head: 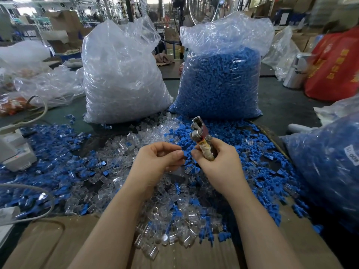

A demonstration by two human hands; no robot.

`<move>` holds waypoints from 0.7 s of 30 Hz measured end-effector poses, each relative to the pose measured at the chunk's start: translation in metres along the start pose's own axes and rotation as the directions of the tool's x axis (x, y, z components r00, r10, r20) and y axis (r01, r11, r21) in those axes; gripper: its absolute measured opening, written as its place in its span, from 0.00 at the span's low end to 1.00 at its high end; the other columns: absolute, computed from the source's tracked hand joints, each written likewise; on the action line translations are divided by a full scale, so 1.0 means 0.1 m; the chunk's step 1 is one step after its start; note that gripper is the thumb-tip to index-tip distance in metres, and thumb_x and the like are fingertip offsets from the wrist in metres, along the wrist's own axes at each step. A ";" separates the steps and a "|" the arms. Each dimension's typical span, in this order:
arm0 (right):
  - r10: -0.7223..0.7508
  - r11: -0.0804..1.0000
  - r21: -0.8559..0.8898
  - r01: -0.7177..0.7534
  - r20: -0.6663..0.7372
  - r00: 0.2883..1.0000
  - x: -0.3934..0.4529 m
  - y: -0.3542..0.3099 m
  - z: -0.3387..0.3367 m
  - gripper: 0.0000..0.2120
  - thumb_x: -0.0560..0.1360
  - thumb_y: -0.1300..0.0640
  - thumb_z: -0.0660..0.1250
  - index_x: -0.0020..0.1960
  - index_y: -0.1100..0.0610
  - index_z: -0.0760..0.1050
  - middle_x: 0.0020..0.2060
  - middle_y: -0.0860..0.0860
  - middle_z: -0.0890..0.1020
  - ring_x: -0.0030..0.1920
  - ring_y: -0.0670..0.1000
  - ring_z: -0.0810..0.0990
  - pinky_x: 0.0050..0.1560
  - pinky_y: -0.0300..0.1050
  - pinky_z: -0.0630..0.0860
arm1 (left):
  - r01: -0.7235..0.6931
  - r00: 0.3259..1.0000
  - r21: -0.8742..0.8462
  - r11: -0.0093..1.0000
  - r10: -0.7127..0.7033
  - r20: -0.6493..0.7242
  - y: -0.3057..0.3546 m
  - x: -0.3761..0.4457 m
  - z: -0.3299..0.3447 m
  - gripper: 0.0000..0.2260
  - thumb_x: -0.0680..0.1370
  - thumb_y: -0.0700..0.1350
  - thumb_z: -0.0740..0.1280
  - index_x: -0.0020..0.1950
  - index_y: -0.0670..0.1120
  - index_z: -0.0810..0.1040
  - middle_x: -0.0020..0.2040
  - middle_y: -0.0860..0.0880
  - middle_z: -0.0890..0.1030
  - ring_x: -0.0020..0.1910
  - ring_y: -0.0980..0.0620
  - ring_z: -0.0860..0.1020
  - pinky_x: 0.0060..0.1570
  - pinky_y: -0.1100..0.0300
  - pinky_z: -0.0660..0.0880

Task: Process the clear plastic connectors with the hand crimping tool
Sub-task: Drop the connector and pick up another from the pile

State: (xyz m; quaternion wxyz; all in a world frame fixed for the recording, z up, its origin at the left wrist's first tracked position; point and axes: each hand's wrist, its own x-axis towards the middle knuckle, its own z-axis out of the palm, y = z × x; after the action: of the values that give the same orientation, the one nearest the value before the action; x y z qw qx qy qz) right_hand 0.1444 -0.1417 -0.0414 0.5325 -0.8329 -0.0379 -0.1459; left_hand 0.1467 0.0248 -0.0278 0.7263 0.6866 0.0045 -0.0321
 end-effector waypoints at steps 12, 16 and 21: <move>-0.009 0.999 0.040 0.007 0.044 0.999 0.00 -0.02 0.03 0.02 0.75 0.52 0.72 0.45 0.48 0.80 0.35 0.42 0.82 0.38 0.43 0.80 0.42 0.48 0.80 | -0.044 0.998 0.016 0.999 0.043 0.044 0.06 -0.01 0.02 0.07 0.73 0.39 0.72 0.50 0.44 0.84 0.44 0.45 0.87 0.43 0.50 0.86 0.45 0.60 0.81; 0.003 0.999 0.043 -0.002 -0.018 1.000 0.00 0.00 0.02 0.04 0.76 0.51 0.70 0.43 0.49 0.78 0.31 0.43 0.80 0.32 0.44 0.75 0.35 0.47 0.75 | -0.108 0.989 0.274 0.956 0.130 -0.063 0.05 0.02 -0.09 0.08 0.73 0.42 0.75 0.51 0.51 0.82 0.42 0.49 0.85 0.38 0.61 0.82 0.34 0.70 0.76; 0.027 1.000 0.016 -0.027 -0.057 0.998 0.01 -0.01 0.04 0.05 0.76 0.51 0.69 0.44 0.50 0.75 0.35 0.47 0.80 0.37 0.52 0.78 0.41 0.57 0.79 | -0.074 0.983 0.781 0.620 0.179 -0.049 0.01 0.06 -0.20 0.05 0.74 0.48 0.74 0.47 0.57 0.81 0.41 0.58 0.80 0.35 0.65 0.77 0.35 0.69 0.72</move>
State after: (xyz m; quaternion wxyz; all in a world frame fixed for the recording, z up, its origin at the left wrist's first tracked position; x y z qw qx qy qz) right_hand 0.1455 -0.1381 -0.0420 0.5416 -0.8247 -0.0124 -0.1623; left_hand 0.1534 0.0441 -0.0286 0.3587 0.9313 -0.0139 0.0623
